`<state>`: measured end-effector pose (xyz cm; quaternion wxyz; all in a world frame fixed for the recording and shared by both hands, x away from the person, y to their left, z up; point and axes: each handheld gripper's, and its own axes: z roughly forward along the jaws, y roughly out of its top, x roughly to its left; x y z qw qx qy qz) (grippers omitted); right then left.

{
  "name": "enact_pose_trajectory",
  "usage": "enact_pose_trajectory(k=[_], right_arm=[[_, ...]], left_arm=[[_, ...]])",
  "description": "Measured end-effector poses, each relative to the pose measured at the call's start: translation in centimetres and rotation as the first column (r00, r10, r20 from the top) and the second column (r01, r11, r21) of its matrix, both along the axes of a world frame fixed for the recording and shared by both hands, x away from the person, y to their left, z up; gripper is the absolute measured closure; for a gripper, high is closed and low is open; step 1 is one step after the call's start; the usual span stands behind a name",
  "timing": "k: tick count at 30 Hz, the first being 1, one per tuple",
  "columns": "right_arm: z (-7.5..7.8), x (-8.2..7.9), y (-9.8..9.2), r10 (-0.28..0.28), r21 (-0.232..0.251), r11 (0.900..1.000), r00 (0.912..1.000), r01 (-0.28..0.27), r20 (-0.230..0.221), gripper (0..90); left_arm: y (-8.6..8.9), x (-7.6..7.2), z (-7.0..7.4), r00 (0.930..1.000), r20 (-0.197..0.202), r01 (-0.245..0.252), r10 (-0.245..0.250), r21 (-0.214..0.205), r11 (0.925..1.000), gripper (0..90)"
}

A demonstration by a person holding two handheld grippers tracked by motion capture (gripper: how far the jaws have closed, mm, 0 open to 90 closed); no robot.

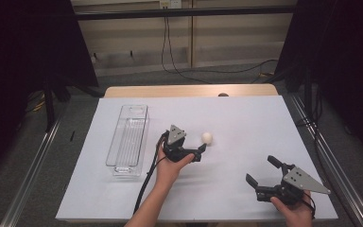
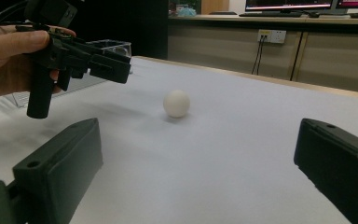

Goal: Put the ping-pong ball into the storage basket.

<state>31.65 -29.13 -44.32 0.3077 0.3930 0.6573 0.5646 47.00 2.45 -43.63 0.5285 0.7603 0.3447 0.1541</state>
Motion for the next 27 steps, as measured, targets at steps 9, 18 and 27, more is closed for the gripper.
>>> enact_pose_trajectory(k=[9,18,27], right_arm=[[0.0,0.02,0.01,0.0,0.0,1.0,1.0,0.0,0.001,0.6],[-0.02,0.04,0.02,0.0,0.001,1.0,1.0,0.0,0.0,0.6],[-0.02,0.04,0.04,-0.002,0.0,1.0,1.0,0.002,0.0,0.6]], left_arm=[[0.05,0.22,-0.07,0.9999,0.006,-0.008,0.008,-0.006,0.9999,2.6],[0.05,0.31,-0.06,0.9999,0.0,-0.013,0.013,-0.003,0.9999,2.8],[0.02,0.44,-0.12,0.9998,-0.005,-0.019,0.019,-0.009,0.9998,2.9]])
